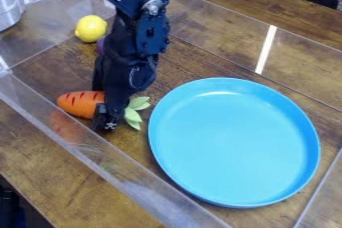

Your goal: Remove the carrot from inside the blue tray and put it on the table

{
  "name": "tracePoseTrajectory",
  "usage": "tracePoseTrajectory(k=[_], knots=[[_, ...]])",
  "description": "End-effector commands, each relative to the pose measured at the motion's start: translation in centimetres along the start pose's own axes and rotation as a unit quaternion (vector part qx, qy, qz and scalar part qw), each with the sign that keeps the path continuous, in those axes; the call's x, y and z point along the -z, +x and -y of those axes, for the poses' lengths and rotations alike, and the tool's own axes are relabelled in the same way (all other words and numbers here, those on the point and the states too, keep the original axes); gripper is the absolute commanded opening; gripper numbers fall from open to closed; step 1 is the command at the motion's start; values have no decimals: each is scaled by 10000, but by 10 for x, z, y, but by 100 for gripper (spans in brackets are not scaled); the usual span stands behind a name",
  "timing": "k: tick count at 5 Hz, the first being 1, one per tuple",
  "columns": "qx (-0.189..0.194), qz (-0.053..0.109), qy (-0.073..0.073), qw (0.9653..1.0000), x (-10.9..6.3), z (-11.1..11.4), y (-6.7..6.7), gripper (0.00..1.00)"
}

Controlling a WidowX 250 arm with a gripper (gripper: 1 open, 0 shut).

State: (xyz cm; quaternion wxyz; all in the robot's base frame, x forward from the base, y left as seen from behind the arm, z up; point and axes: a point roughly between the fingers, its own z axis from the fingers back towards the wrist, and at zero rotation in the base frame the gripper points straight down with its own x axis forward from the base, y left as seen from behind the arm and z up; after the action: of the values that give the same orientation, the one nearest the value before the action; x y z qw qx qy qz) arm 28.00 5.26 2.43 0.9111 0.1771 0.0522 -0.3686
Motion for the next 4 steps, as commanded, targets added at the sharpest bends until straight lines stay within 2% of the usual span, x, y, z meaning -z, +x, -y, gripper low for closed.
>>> tracePoseTrajectory(k=[1, 4], knots=[[-230, 52, 55, 9997, -1, -9, -4, 100], [-348, 55, 95, 9993, -4, -17, -8, 100]])
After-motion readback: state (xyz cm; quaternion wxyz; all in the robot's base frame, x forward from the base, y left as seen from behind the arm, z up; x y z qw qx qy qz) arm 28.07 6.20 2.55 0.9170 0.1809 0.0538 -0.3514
